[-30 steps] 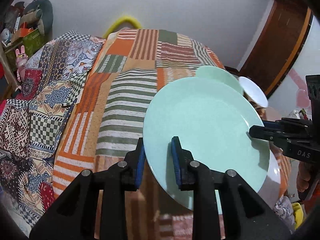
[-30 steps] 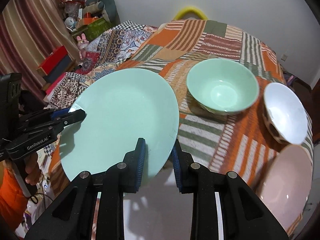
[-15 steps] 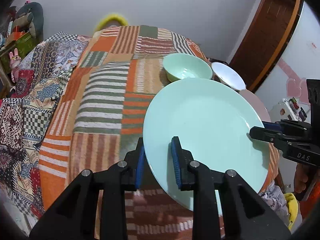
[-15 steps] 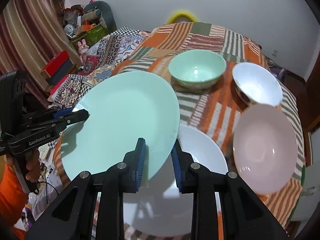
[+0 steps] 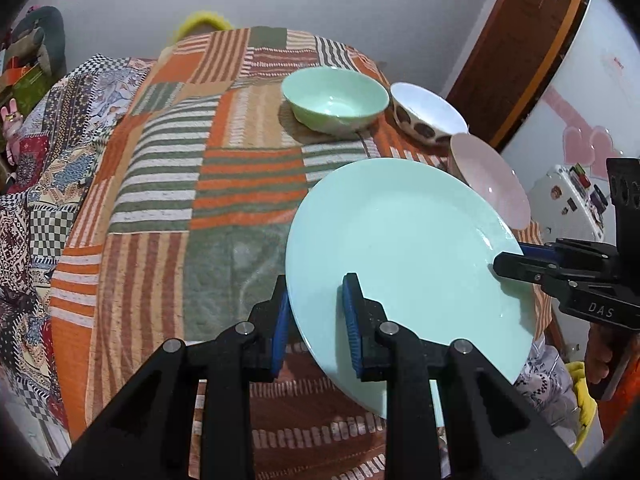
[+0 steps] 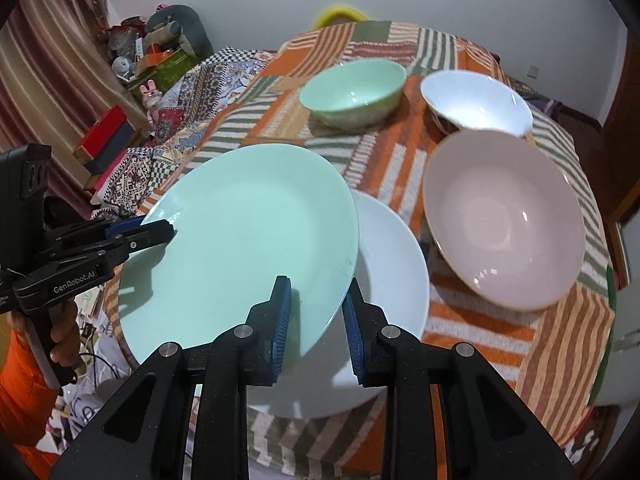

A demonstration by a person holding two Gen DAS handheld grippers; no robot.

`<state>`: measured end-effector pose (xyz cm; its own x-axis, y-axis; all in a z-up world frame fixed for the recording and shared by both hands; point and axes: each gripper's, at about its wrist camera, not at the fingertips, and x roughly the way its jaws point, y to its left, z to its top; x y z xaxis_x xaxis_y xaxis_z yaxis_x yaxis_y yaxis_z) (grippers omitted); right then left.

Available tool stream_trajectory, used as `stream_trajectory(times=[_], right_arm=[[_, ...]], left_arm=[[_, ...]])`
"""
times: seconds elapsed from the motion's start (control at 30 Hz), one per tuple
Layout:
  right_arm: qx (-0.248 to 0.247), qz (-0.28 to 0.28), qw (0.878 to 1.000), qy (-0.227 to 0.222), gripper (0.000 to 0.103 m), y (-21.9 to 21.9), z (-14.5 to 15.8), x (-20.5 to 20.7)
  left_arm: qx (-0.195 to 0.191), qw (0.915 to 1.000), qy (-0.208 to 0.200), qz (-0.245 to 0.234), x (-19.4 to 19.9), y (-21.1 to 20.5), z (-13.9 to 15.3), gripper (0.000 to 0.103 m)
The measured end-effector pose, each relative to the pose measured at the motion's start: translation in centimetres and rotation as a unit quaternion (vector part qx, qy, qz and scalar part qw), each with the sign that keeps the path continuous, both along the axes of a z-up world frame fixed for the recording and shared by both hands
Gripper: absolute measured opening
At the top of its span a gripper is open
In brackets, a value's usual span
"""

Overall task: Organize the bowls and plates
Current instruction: 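Carry the mint green plate with both grippers over the white plate stack, then lower the mint green plate onto the white plate and open both grippers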

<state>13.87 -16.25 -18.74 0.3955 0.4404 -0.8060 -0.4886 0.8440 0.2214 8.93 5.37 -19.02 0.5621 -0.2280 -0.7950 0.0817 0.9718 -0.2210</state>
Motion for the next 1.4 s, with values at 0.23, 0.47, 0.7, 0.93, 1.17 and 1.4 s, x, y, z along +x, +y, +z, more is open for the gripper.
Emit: stream_trajectory(times=[0.23,0.47,0.7,0.93,1.17,1.4], right_arm=[[-0.002,-0.012,1.000,0.015,0.024,-1.2,-1.2,0.0],[-0.008,-0.024,0.999,0.024,0.024,-2.2,-2.0,-0.1],[-0.015,-0.032,0.999,0.032,0.024,-2.8,-2.6,0.1],[-0.010,-0.035,0.999,0.030,0.024,-3.4,-2.4,0.4],[-0.024,-0.031,0.999,0.027,0.027,-3.3,-2.5,0.0],[-0.028,-0.030,0.999,0.028,0.032,-3.3,-2.5,0.1]], left_arm=[[0.002,0.9998,0.015,-0.013,0.5,-1.1,-1.4,0.024],[0.005,0.9992,0.030,-0.026,1.4,-2.4,-2.7,0.024],[0.015,0.9991,0.024,-0.032,2.1,-3.2,-2.8,0.024],[0.017,0.9990,0.024,-0.033,2.6,-3.6,-3.2,0.024],[0.024,0.9986,0.026,-0.040,2.0,-4.1,-3.4,0.024],[0.049,0.9980,0.012,-0.037,1.3,-4.4,-2.6,0.024]])
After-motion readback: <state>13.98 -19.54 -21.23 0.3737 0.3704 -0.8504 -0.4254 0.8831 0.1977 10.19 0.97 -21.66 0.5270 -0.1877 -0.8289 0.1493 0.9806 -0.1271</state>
